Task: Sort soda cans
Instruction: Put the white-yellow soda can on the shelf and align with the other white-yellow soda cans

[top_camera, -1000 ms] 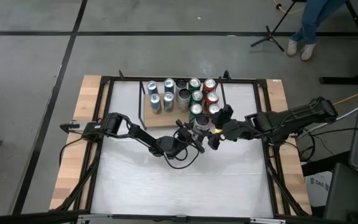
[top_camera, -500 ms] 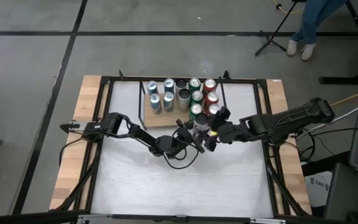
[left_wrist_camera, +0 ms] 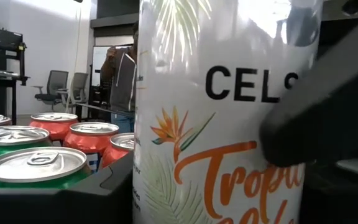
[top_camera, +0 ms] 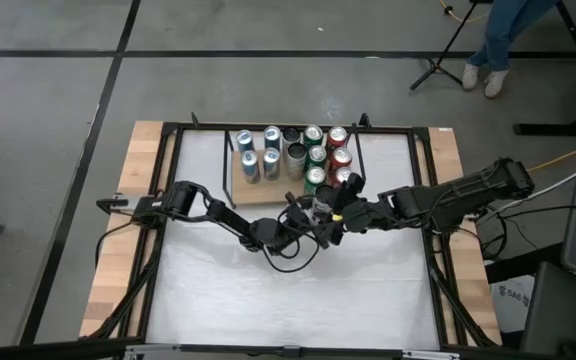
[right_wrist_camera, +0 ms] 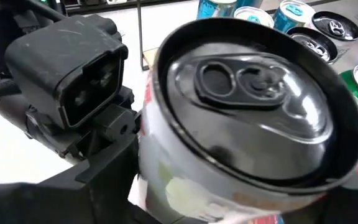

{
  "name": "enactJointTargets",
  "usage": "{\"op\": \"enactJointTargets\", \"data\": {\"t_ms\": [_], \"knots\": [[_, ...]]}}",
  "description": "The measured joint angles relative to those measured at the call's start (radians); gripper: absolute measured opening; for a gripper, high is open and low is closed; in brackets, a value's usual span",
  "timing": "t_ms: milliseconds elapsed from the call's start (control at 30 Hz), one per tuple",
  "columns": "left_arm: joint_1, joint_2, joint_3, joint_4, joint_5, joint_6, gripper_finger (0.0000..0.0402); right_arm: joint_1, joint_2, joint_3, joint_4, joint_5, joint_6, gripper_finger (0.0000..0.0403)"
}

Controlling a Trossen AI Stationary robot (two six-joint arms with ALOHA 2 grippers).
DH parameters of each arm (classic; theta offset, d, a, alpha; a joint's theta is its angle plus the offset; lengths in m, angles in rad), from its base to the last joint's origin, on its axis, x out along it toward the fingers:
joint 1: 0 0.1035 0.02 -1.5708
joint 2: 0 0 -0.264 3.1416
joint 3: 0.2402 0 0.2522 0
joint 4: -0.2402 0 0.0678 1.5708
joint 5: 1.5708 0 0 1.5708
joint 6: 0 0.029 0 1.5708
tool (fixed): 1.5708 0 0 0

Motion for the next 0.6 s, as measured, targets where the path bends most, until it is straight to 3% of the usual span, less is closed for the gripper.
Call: {"op": "enactJointTargets", "data": {"t_ms": [267, 600], "knots": [[0.0, -0.002, 0.001, 0.0, 0.007, 0.0, 0.0268, 0.0, 0.005, 0.001, -0.003, -0.03, -0.007, 0.0236], [-0.006, -0.002, 0.002, -0.009, 0.006, -0.04, 0.0269, 0.0, 0.004, 0.001, -0.016, -0.057, -0.054, 0.0253]]}}
